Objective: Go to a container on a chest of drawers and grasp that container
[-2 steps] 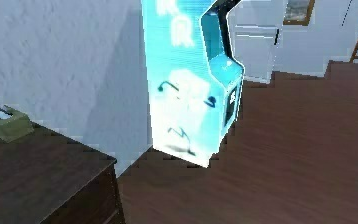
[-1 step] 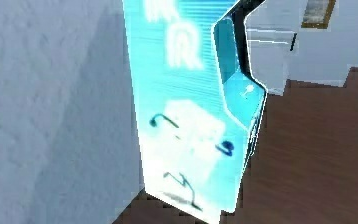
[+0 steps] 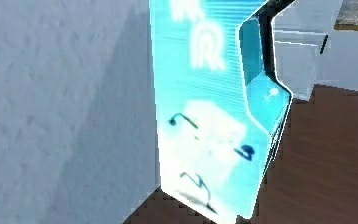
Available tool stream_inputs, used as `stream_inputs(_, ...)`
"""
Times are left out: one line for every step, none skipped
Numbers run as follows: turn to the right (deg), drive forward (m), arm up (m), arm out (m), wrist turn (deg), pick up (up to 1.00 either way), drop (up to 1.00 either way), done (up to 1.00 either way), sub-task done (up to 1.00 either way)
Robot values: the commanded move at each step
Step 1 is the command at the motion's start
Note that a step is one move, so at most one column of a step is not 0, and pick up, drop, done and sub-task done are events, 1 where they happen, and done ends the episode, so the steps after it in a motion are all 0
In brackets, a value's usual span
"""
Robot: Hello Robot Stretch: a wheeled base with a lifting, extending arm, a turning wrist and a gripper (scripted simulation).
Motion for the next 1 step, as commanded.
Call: stream_inputs(0.0, 0.15, 0.0, 0.0, 0.0, 0.0, 0.0, 0.0, 0.0)
